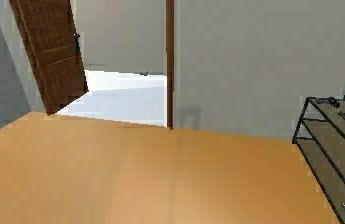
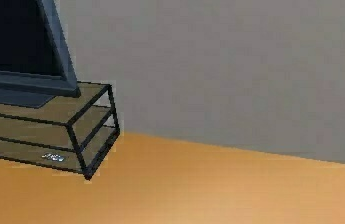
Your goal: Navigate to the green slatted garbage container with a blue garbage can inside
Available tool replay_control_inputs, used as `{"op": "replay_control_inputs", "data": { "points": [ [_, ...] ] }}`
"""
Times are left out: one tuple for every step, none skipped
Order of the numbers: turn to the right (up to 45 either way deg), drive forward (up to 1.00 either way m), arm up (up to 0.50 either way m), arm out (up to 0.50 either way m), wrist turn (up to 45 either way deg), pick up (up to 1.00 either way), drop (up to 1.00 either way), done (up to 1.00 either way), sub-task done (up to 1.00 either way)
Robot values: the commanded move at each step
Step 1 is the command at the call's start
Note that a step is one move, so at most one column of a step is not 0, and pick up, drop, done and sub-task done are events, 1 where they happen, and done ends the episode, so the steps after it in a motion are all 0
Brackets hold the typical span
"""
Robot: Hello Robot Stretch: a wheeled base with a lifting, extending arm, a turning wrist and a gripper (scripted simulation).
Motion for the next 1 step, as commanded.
{"op": "replay_control_inputs", "data": {
  "points": [
    [3.0, 0.00, 0.00, 0.00, 0.0, 0.00, 0.00, 0.00, 0.00]
  ]
}}
